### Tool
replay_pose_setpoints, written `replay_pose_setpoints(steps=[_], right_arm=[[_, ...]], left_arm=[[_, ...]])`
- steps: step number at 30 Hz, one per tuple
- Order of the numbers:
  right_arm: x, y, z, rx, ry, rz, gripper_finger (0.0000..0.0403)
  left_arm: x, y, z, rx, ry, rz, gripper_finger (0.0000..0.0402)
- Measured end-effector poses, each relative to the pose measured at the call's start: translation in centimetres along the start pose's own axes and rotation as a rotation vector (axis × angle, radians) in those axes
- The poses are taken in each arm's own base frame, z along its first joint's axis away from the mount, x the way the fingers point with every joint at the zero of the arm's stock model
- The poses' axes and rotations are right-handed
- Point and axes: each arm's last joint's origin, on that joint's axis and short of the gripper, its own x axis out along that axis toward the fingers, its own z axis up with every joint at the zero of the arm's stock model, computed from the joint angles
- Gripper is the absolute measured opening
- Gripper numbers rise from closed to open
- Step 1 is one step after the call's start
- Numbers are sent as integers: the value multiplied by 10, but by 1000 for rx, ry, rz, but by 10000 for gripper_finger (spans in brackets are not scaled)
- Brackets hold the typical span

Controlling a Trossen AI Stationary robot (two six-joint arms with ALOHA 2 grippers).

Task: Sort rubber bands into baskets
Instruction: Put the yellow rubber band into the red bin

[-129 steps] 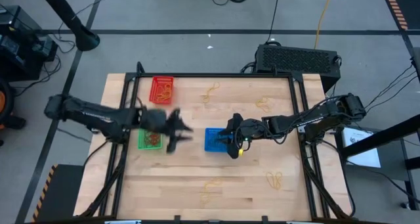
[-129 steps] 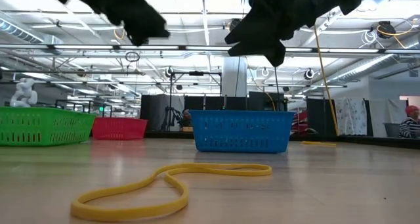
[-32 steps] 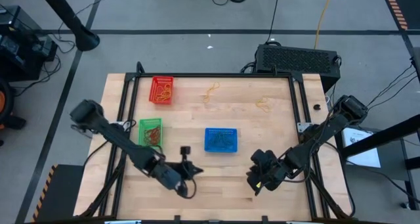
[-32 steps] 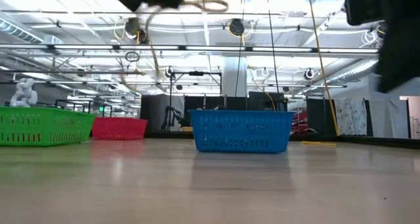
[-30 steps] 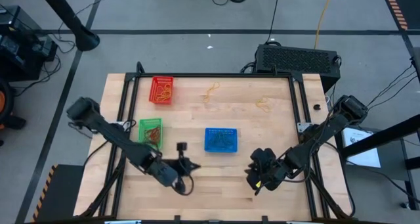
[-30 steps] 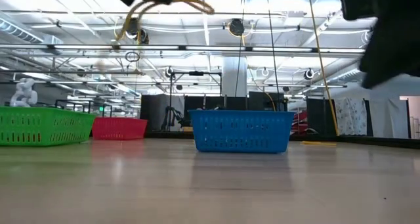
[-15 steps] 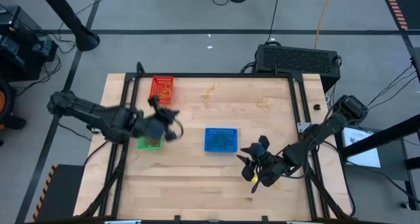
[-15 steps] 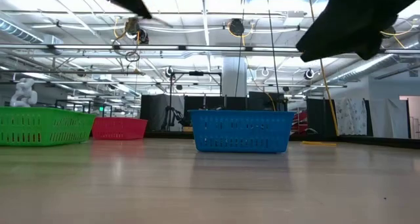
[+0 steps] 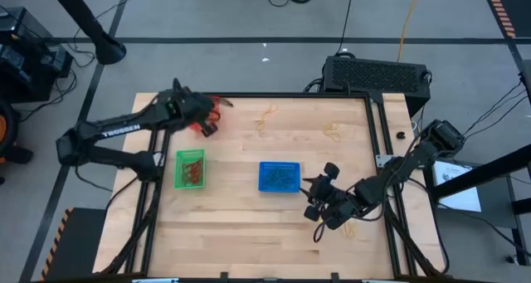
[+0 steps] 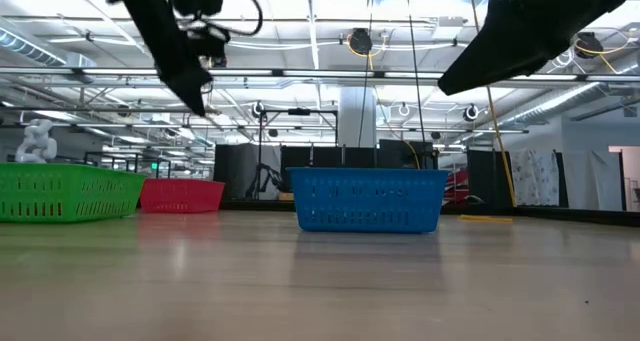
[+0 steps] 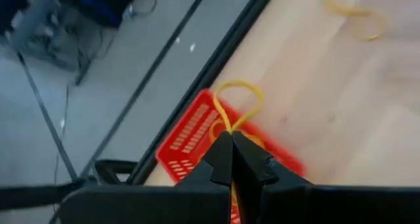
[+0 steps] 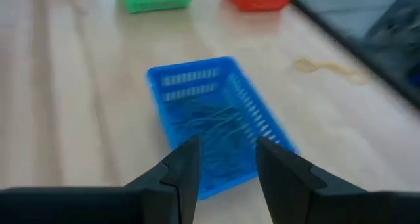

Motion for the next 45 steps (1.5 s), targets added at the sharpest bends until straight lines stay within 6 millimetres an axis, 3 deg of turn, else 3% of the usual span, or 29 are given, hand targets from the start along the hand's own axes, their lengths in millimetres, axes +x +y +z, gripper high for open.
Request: replay_pose_setpoints(steps=[7,14,20,24,28,34,38,45], right_arm=[[4,-15,-1,-101,-48,-199,137],[36,-59,10,-93,83,-390,137],[70,-101,26,-164,224,-422,137],[95,-143,34,-125,363,-295,137],[109,-181,39,-101,359,-333,137],[113,-221,38,-47,406,-408,137],[113,-246,33,26,466,-360,137],[111,-277,25,182,511,-316,137]], left_arm=[[31,37,-16,-130,48,-54,2],[37,50,-19,-210,53,-29,1],[54,41,-22,-247,15,-77,1],[64,33,-32,-231,84,-128,1],[67,31,-36,-226,101,-132,1],[71,25,-47,-215,140,-141,1],[72,24,-47,-217,132,-168,5],[71,22,-45,-214,113,-187,74]])
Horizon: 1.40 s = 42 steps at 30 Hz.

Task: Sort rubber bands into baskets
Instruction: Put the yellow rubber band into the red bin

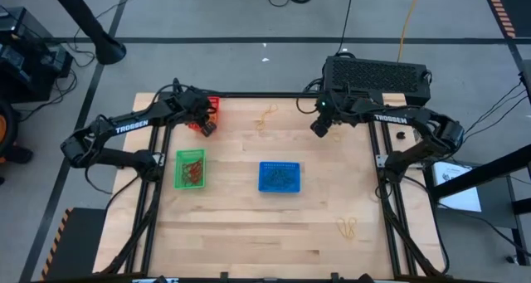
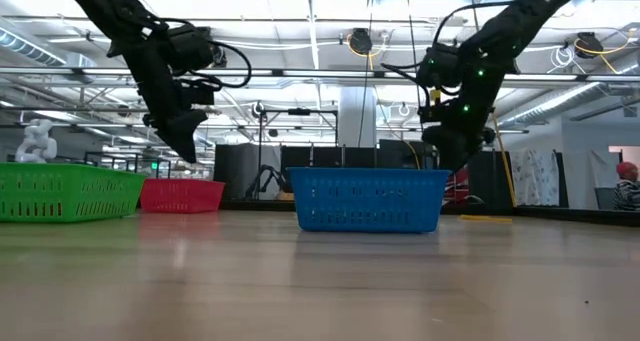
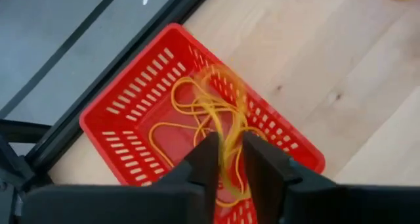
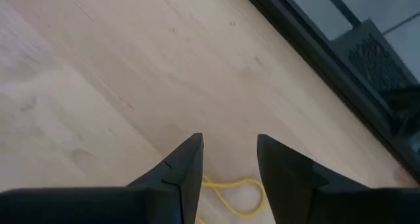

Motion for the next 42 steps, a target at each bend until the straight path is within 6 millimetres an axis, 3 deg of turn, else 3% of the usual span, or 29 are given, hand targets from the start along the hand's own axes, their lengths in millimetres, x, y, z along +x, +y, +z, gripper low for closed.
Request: replay_pose_setpoints(steps=[7,16,24,29,35,38,42], right_arm=[[0,-6,-6,38,58,-105,137],[7,-5,-23,29,123,-117,137],[7,-4,-25,93,135,-92,137],[7,-4,-25,130,137,-94,137],[7,-2,-27,212,149,-89,137],[7,4,-32,201,164,-71,137],[11,9,-39,223,153,-64,137]], left_arm=[[0,0,-3,12,31,16,135],[-11,2,1,-40,-20,92,143],[-37,-7,2,-36,-239,59,143],[-42,-10,5,-9,-541,61,144],[-52,-16,21,93,-800,-185,144],[-48,-23,21,197,-814,-347,144],[-36,-28,21,231,-762,-427,144]])
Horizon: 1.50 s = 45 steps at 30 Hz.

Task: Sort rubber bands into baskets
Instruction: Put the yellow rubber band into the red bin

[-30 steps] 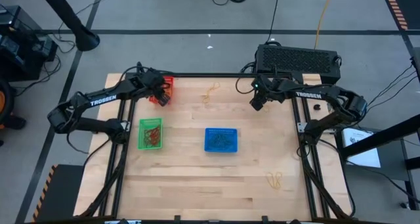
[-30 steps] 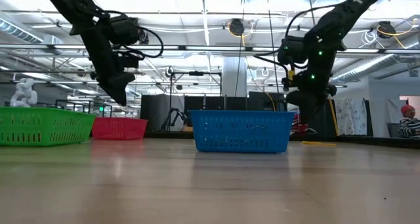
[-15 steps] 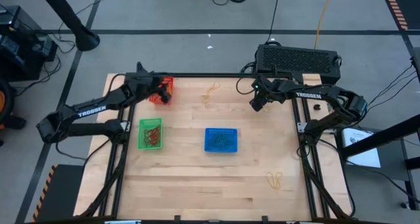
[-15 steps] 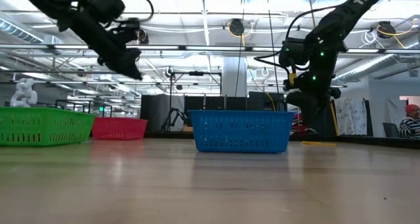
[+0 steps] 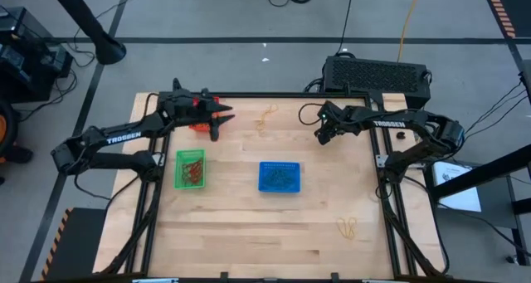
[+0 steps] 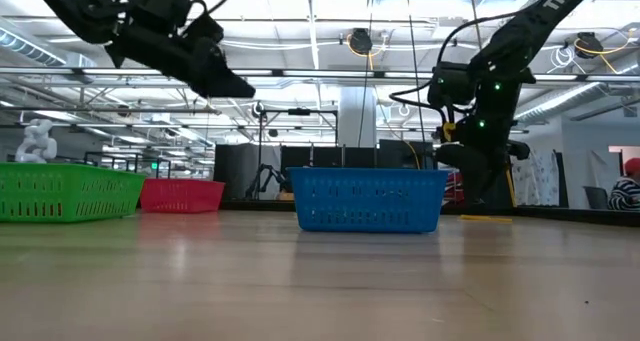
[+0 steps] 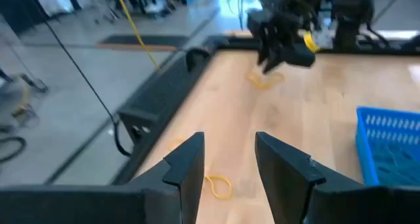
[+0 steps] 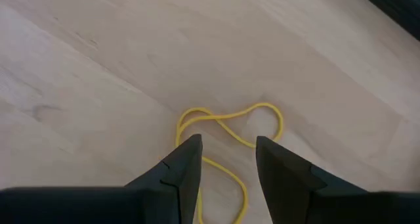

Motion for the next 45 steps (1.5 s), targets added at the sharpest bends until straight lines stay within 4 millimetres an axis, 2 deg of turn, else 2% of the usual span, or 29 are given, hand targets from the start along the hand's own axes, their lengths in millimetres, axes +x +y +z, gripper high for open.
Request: replay_pose_setpoints(steps=[8,13,23,28,34,42,45], right_arm=[[1,5,5,10,-83,36,137],[2,3,11,1,-126,52,137],[5,-6,13,34,-93,89,137],[16,-12,-1,91,-40,75,137],[26,-9,-19,167,-3,179,137],[34,-9,-33,205,0,247,134],[34,-9,-33,194,-4,262,116]], left_arm=[[23,0,-16,9,47,-78,144],[30,1,-20,12,41,-89,144],[42,3,-28,7,39,-89,144],[42,2,-28,5,36,-108,144],[42,2,-28,5,31,-128,144],[42,0,-27,5,30,-133,144],[43,-3,-26,12,21,-146,144]])
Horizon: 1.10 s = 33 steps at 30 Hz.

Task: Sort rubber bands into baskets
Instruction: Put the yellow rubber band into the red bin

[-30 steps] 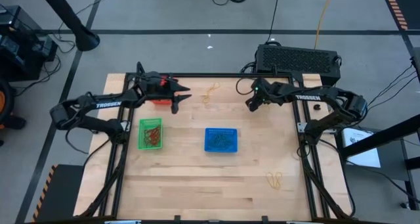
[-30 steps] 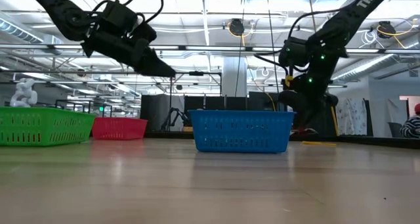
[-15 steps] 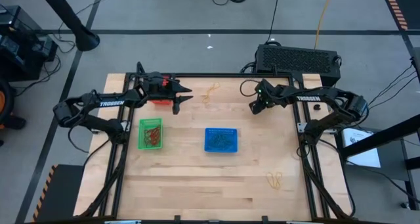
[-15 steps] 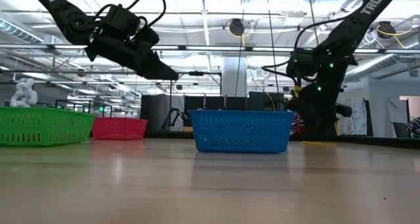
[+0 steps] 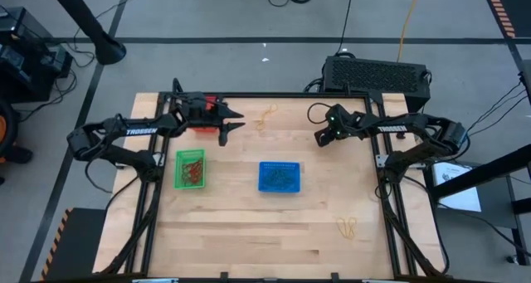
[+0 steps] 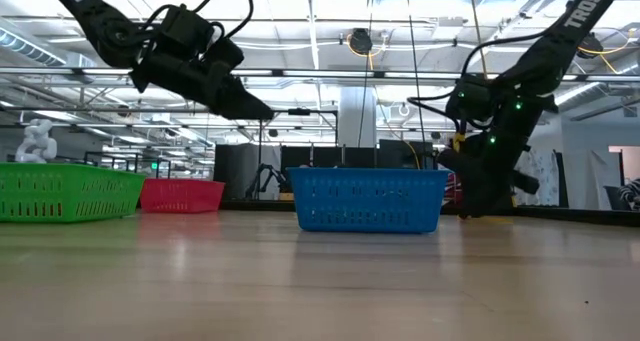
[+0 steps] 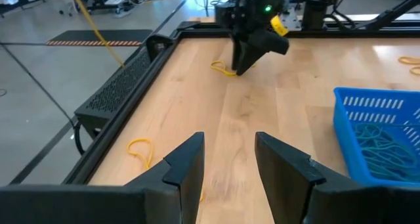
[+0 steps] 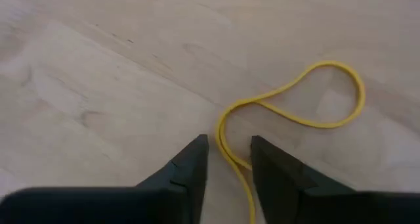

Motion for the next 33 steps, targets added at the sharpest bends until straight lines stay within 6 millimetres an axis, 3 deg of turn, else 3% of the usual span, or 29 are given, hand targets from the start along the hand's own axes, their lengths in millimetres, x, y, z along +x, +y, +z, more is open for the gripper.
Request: replay_pose_setpoints(steps=[5,7,10,20,33], right_arm=[[1,3,4,-38,-38,45,25],[1,4,5,-58,-55,66,10],[0,11,14,-86,-91,157,5],[-30,64,52,-280,-387,528,1],[-65,124,51,-442,-529,754,0]], left_arm=[[3,-7,3,16,-19,-25,144],[4,-9,5,22,-30,-33,144],[5,-13,7,33,-47,-47,144],[9,-24,16,75,-115,-77,144],[27,-21,3,2,-104,-59,144]])
